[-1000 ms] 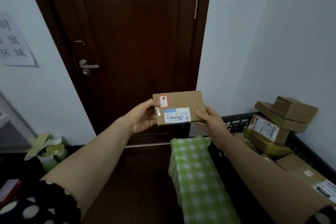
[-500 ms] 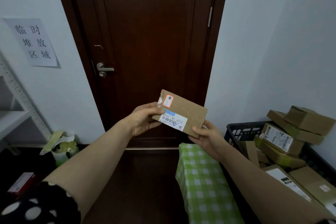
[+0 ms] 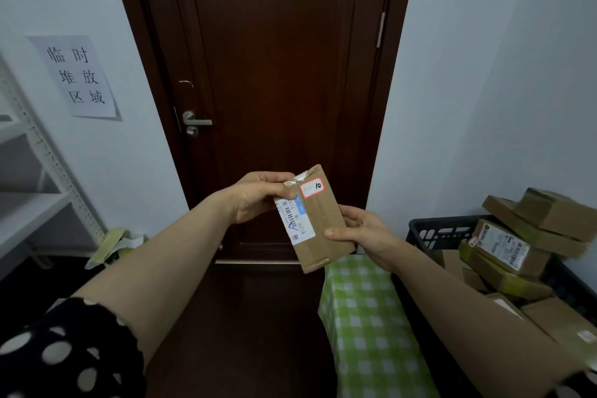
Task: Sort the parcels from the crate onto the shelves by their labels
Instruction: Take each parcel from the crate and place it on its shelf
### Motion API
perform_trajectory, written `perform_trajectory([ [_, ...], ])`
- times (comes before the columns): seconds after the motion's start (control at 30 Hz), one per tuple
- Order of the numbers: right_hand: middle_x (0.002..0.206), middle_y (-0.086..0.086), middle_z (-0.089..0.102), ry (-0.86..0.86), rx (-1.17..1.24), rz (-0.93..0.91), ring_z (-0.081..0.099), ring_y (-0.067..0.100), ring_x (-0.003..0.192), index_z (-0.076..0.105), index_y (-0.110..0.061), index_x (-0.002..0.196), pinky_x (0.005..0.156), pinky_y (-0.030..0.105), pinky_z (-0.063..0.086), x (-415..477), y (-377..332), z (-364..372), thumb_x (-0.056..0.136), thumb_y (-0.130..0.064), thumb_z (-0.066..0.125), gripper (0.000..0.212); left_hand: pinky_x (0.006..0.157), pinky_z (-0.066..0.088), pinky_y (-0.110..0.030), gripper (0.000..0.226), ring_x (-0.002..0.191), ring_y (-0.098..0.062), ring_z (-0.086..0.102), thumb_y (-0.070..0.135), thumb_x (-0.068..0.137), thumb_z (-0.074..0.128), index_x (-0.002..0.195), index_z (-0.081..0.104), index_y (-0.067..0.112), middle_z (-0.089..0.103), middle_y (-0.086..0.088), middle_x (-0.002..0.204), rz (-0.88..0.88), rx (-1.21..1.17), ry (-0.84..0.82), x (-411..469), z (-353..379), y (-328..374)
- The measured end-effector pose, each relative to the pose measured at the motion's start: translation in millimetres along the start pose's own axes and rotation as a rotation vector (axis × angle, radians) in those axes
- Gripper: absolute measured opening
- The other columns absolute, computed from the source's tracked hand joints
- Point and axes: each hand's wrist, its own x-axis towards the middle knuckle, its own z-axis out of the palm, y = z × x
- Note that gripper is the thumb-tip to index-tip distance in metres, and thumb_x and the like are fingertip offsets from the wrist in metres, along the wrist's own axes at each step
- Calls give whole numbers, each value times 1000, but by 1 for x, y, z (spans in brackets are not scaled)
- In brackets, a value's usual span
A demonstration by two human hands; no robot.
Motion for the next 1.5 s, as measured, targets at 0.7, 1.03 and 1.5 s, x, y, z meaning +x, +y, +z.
perform_trajectory([
  [0.7,115,6,67,-152,205,-17,67,19,101,52,-10,129,85,36,56,69,-32,90,71,-12,76,63,85,53,-26,29,94,-9,69,7,77,75,103,67,14,74,3,95,-129,-33,334,-71,-58,-11],
  [1.03,114,-1,67,-333,194,-180,65,17,104,55,-27,114,82,33,57,134,-112,278,81,1,68,45,97,48,-32,40,105,-18,65,4,73,77,111,67,10,72,-5,106,36,-84,625,-175,-227,23],
  [1.5,103,0,68,-324,144,-474,64,14,96,63,-24,114,95,37,50,267,-239,517,88,-3,62,34,87,53,-28,37,98,-15,67,2,85,65,114,64,25,71,0,108,397,120,1051,-234,-447,99],
])
